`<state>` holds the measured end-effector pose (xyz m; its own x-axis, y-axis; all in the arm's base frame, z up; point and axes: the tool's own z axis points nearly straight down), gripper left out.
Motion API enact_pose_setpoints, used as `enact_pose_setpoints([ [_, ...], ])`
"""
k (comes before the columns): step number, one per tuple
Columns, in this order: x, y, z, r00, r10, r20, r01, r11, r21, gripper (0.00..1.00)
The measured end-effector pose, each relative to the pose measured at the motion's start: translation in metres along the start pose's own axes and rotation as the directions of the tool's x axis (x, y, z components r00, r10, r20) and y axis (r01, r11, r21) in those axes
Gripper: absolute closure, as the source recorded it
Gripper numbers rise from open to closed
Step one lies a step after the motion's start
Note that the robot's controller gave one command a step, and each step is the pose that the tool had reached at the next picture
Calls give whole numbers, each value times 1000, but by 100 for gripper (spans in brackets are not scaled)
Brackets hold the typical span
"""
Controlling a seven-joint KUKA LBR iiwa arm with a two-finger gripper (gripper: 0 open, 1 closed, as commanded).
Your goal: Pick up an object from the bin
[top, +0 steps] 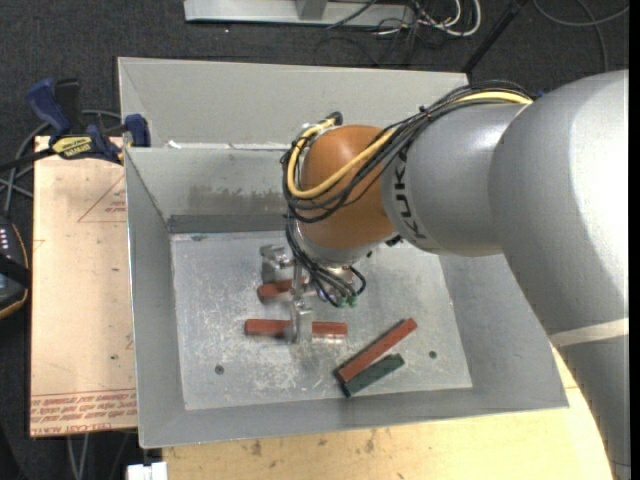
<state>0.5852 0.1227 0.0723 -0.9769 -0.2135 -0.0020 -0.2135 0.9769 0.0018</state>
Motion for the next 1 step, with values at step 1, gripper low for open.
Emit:
enact_pose_setpoints([
  [1,29,-7,1,999,42,1,-42,999,0,0],
])
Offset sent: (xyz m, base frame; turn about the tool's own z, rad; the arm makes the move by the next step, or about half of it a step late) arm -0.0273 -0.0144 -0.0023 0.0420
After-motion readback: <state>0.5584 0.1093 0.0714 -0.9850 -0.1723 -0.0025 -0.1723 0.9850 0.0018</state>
